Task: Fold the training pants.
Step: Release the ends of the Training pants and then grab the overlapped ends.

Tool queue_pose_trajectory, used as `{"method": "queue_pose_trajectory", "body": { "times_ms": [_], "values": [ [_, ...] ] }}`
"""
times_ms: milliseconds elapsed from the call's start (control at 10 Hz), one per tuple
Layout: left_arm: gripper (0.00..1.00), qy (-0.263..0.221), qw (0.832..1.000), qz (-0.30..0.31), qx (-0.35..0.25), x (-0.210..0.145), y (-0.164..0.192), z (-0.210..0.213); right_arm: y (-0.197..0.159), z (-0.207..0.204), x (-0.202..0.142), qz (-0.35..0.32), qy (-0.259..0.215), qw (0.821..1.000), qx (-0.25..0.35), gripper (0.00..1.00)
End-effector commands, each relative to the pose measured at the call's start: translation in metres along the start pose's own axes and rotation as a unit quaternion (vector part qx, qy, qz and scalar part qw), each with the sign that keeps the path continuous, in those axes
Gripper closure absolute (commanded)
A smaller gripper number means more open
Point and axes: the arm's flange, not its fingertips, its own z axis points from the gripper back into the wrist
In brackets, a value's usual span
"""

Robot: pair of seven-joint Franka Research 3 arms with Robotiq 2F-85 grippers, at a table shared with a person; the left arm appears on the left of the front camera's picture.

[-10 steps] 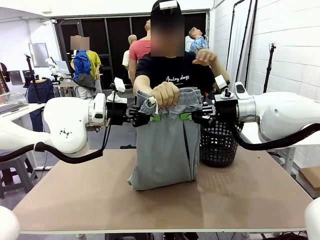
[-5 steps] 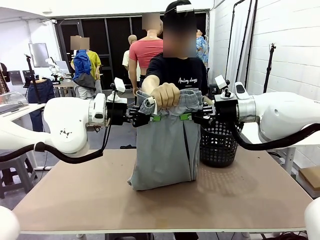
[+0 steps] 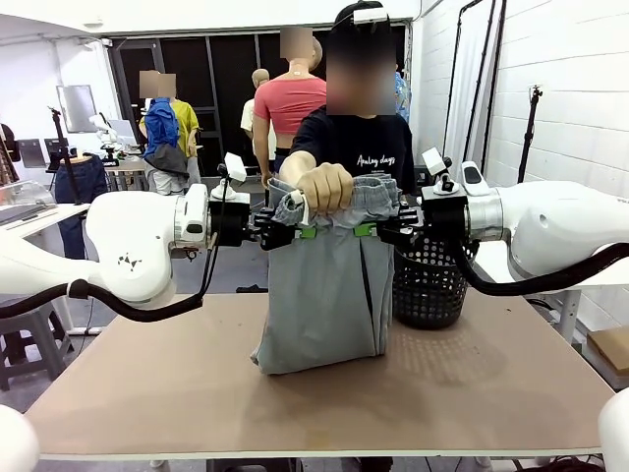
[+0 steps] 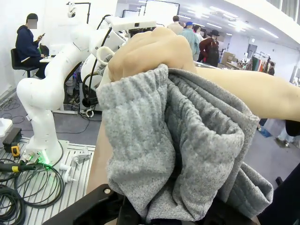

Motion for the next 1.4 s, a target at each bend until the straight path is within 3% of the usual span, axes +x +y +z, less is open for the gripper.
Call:
{"method": "queue_pose_trajectory", "body": {
  "times_ms": [0,200,300,700,800,1300],
  "values": [
    [1.00,-0.002,1.000,0.000,0.001,0.0021,0.0010,-0.0007,0.0015,-0.0011,0.0019,0.002,-0.002,1.000,-0.001,1.00],
    [1.00,0.000,1.000,0.000,0.000,0.0000,0.0000,0.0000,0.0000,0.0000,0.0000,0.000,0.000,1.000,0.000,1.00],
    [0.90,-0.002,1.000,-0.001,0.004,-0.0020,0.0005,-0.0013,-0.0014,0.0030,0.0008,-0.010,0.005,1.000,0.001,0.84],
    [0.11,-0.002,1.000,0.009,0.009,-0.0039,0.0027,0.0022,-0.0033,0.0010,0.0012,-0.022,0.018,1.000,-0.001,0.06],
    [0.00,-0.002,1.000,0.010,0.010,-0.0041,0.0024,0.0028,-0.0033,0.0011,0.0012,-0.025,0.018,1.000,-0.002,0.00],
    [0.00,0.003,1.000,0.015,0.006,-0.0044,-0.0024,0.0065,-0.0043,0.0022,0.0015,-0.037,0.013,0.999,-0.008,0.00]
  ]
}}
